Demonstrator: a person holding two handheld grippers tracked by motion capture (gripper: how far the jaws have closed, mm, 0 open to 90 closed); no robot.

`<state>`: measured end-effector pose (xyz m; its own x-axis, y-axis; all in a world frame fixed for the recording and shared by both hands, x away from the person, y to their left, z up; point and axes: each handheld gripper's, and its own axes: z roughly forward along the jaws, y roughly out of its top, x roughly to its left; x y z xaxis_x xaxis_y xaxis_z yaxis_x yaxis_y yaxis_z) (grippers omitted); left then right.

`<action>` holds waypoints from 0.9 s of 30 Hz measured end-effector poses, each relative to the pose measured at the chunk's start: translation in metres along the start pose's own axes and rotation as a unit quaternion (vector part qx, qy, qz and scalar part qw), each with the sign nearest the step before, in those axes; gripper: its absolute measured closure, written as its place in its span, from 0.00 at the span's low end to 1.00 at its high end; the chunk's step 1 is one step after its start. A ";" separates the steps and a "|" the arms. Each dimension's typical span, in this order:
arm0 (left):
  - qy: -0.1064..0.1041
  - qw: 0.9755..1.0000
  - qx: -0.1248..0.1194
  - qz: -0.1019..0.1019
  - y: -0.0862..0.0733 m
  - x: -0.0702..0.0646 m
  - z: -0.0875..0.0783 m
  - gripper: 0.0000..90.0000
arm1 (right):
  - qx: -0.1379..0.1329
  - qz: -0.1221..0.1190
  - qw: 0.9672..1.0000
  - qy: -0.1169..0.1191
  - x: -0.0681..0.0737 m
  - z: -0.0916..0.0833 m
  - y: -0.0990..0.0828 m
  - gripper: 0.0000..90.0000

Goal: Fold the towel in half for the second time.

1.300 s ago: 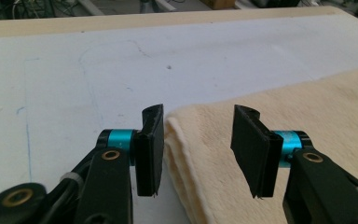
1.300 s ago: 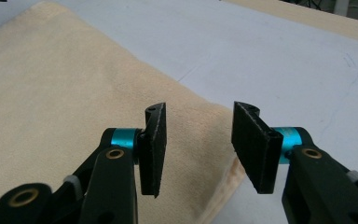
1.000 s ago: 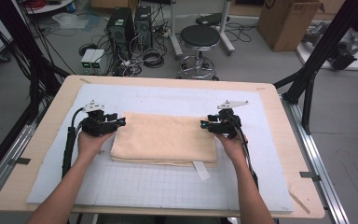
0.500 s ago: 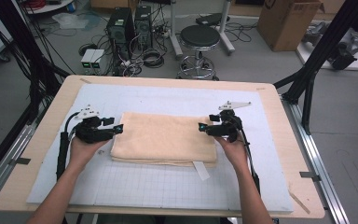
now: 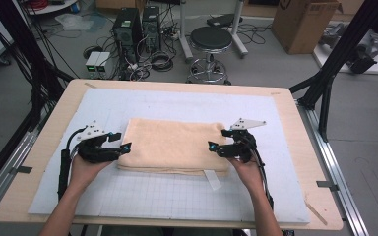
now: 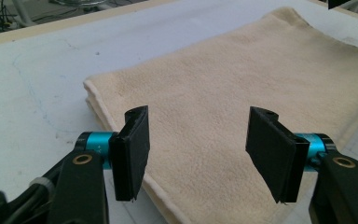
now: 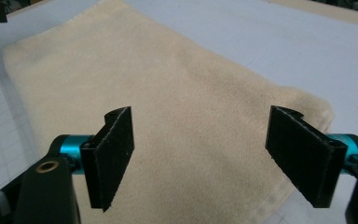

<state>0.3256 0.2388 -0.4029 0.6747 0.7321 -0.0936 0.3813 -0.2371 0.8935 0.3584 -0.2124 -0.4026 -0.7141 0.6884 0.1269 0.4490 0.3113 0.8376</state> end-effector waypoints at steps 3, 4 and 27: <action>0.000 1.000 0.001 -0.003 -0.005 0.001 -0.004 0.43 | -0.009 -0.004 1.000 -0.001 0.001 -0.002 -0.001 0.24; 0.001 1.000 0.001 -0.004 -0.007 0.001 -0.005 0.42 | -0.009 -0.002 1.000 -0.002 0.002 -0.003 -0.001 0.24; 0.014 1.000 -0.001 0.009 -0.030 -0.020 -0.031 0.36 | -0.011 -0.010 1.000 -0.005 0.016 -0.033 -0.039 0.16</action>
<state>0.2809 0.2511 -0.4146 0.6632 0.7455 -0.0660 0.3691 -0.2491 0.8954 0.3117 -0.2349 -0.4152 -0.7169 0.6893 0.1050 0.4227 0.3099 0.8516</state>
